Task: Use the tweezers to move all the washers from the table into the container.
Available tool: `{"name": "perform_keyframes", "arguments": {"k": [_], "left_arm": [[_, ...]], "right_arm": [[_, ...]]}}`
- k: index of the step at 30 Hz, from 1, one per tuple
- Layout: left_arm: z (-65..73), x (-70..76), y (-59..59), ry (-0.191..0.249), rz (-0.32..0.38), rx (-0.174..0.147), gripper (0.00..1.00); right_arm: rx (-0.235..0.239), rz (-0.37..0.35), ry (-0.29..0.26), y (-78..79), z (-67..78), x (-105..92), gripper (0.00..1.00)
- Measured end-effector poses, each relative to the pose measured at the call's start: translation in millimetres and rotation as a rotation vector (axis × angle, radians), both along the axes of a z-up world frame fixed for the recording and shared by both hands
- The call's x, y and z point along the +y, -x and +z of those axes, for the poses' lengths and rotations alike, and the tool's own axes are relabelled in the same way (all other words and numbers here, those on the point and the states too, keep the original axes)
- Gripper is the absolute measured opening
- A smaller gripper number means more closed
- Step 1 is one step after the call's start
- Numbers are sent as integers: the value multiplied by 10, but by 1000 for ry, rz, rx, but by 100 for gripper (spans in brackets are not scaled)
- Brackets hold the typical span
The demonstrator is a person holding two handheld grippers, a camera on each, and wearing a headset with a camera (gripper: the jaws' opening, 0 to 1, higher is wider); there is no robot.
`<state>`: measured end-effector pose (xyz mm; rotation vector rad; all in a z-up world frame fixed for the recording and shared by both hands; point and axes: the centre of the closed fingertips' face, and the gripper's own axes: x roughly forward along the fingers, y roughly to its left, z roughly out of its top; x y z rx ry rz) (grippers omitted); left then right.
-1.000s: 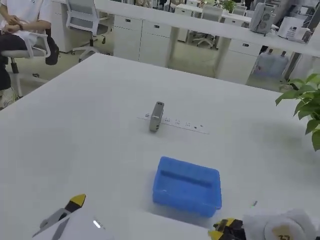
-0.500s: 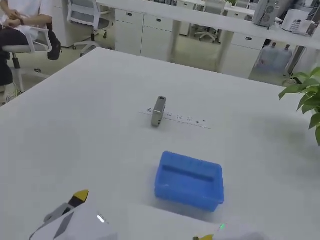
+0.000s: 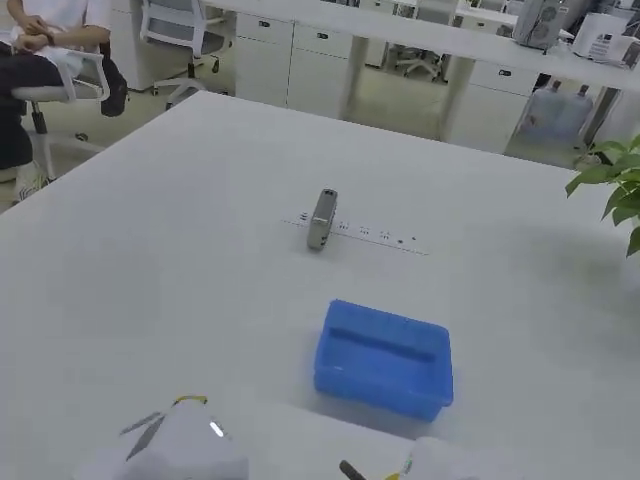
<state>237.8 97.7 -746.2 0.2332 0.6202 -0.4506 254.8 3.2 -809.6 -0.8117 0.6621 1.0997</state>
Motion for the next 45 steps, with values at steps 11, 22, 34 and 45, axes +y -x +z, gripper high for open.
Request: {"name": "perform_keyframes", "arguments": {"k": [11,22,34,45], "left_arm": [[-124,-470,-47,151,-191,204,32],[-292,-718,-21,204,-331,360,5],[-346,-785,-27,169,-468,426,5],[-429,-796,17,74,-580,455,0]], "right_arm": [[-40,96,26,66,4,52,2],[-82,170,61,114,-12,40,2],[-131,214,79,89,0,2,2],[-158,241,100,113,-6,-6,3]]}}
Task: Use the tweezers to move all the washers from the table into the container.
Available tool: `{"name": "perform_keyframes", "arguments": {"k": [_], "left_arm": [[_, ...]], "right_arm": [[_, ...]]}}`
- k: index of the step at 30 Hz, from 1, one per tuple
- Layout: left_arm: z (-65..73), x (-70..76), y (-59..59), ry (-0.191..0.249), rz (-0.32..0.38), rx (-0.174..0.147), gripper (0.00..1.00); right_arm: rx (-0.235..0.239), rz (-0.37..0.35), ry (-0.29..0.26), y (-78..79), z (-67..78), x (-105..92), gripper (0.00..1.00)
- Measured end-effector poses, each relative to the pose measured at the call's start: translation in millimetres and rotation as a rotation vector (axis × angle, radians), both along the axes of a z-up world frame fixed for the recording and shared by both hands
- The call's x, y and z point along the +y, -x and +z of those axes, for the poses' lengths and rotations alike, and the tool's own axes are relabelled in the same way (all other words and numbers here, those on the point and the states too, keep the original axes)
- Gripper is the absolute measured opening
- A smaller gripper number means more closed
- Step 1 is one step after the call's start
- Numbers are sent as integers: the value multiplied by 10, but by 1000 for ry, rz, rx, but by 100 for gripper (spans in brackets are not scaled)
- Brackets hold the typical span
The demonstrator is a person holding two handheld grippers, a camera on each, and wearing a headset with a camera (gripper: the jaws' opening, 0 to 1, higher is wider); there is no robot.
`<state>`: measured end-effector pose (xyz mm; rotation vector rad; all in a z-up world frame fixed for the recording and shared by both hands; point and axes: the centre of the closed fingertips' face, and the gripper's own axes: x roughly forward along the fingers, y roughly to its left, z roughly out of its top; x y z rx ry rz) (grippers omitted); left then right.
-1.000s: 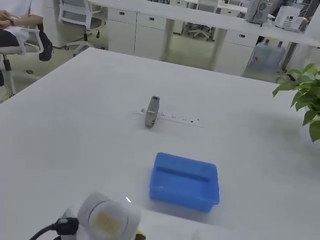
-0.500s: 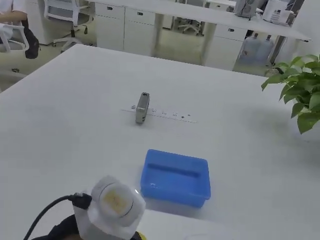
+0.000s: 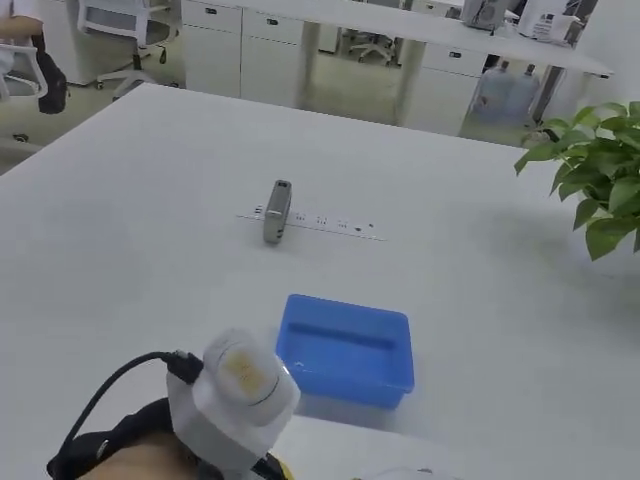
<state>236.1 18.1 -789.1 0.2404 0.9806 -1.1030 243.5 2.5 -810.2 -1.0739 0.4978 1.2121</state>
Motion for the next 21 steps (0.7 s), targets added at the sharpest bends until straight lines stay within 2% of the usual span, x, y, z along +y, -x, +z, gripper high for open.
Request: {"name": "perform_keyframes", "arguments": {"k": [2,3,5,6,7,8,9,10,11,13,15,17,18,21], "left_arm": [[-25,5,12,-36,-70,-73,0],[-48,5,11,-55,-84,-98,0],[-96,-15,47,-79,-112,-120,0],[-112,-16,41,-91,-126,-142,0],[-134,-12,31,-108,-149,-177,0],[-142,-7,27,-116,-152,-185,0],[-172,24,6,-153,-180,-225,0],[-183,38,-10,-169,-203,-252,0],[-204,47,-21,-190,-243,-288,0],[-235,72,-30,-224,-264,-305,0],[-268,63,-34,-235,-281,-312,0],[-291,86,-77,-269,-307,-345,0],[-307,91,-86,-279,-313,-350,0],[-368,111,-103,-304,-314,-335,0]], "right_arm": [[27,-46,-21,10,-11,-1,5],[61,-76,-21,32,-25,-19,5],[76,-128,-52,14,-15,-18,6],[90,-146,-63,22,-17,-24,7],[111,-165,-74,38,-23,-34,9],[148,-209,-97,59,-26,-59,12],[174,-237,-116,73,-22,-73,14],[198,-278,-138,75,-9,-110,16],[203,-302,-149,70,3,-144,16],[222,-373,-166,63,22,-251,16],[273,-449,-200,83,35,-338,19],[305,-515,-239,81,66,-417,22],[314,-542,-252,77,83,-451,23],[315,-603,-303,47,155,-547,24]]}}
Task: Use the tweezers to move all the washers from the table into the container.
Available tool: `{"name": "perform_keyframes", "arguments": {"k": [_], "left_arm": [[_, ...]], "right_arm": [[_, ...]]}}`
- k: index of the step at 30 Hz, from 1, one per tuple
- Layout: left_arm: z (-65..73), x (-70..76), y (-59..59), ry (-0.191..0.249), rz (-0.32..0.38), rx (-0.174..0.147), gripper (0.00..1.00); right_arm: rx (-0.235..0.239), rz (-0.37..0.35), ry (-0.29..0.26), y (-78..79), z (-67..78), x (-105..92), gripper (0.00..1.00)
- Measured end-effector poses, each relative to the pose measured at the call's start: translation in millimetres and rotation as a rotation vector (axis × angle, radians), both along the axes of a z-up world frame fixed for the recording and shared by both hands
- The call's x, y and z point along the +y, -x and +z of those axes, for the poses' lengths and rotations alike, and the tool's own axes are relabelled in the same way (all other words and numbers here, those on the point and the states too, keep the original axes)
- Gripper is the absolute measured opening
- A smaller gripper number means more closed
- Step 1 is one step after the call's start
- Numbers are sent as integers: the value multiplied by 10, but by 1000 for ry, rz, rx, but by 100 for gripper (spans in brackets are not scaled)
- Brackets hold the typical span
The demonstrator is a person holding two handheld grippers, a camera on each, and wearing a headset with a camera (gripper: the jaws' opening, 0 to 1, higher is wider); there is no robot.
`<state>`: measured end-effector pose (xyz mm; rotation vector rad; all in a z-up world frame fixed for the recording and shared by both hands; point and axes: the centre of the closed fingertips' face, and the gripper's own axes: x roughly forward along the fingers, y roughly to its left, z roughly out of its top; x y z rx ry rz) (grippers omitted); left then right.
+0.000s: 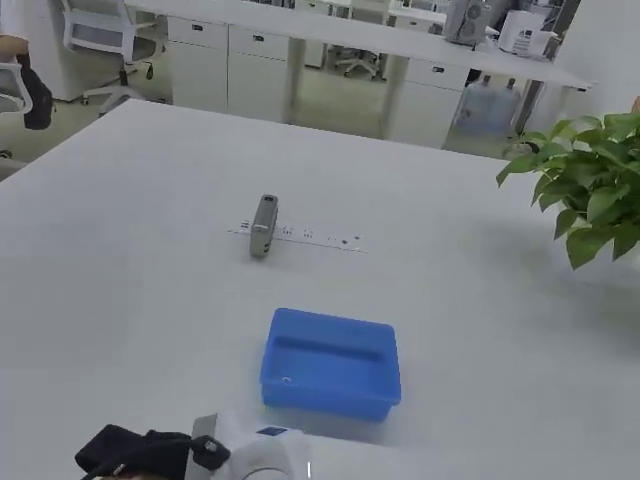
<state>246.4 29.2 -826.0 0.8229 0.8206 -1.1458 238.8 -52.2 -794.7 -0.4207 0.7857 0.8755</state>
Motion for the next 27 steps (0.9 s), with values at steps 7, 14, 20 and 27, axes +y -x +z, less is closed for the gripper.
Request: {"name": "perform_keyframes", "arguments": {"k": [7,14,20,27], "left_arm": [[-22,28,-62,16,40,-14,8],[84,140,-124,101,206,-16,28],[344,214,-206,271,417,-23,44],[669,440,-280,435,655,-58,78]], "right_arm": [[9,-109,-60,-60,124,-162,27],[-3,-186,-152,-146,346,-174,33],[-30,-238,-177,-264,383,-209,43],[-65,-322,-209,-354,489,-340,62]]}}
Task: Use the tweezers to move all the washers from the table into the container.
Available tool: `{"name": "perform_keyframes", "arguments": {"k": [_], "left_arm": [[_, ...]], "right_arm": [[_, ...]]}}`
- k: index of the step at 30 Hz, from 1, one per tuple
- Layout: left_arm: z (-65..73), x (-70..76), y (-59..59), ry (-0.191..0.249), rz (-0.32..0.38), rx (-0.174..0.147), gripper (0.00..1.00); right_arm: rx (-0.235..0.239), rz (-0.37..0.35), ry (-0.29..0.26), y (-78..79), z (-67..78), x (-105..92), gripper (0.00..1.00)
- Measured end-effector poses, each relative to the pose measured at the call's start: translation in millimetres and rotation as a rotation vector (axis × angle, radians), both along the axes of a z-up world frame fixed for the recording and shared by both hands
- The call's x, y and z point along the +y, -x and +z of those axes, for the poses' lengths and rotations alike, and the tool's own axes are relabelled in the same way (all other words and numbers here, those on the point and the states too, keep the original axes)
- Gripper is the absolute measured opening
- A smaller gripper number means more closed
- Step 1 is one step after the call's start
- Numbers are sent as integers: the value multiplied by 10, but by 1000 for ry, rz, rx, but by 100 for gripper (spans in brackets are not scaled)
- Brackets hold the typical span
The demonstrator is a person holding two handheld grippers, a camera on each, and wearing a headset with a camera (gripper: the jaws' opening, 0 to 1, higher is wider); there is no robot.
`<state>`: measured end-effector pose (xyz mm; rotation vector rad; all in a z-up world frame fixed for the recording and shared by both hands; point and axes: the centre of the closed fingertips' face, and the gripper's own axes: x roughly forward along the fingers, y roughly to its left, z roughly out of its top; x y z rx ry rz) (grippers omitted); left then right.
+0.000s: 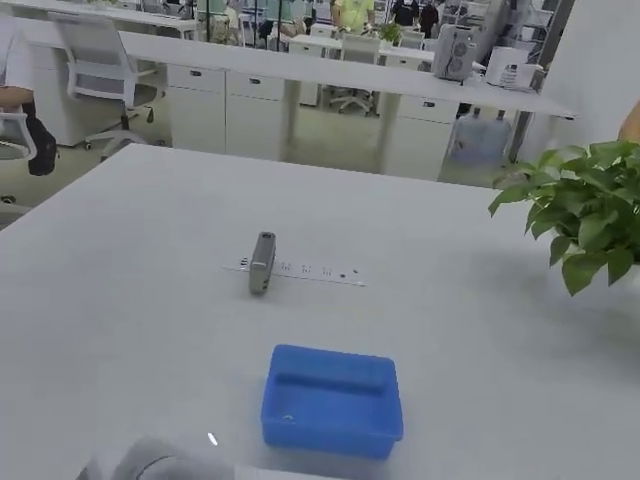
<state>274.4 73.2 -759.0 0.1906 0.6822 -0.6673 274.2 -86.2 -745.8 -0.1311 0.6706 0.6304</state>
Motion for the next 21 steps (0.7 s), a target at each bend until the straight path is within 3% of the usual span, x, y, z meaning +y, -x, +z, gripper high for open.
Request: {"name": "perform_keyframes", "arguments": {"k": [3,5,7,13,17,21], "left_arm": [[141,173,-55,24,95,-41,89],[182,225,-34,33,117,-40,97],[270,312,-39,36,158,-71,99],[352,416,16,54,212,-79,99],[286,439,71,13,218,-71,99],[294,433,99,5,218,-70,99]], "right_arm": [[-13,-19,1,-21,38,-60,67],[-24,-32,-5,-36,58,-94,71],[-24,-37,-9,-34,69,-128,74],[-36,-44,-29,-2,112,-126,88],[-42,-38,-14,33,124,-124,91],[-50,-49,-12,21,143,-154,94]]}}
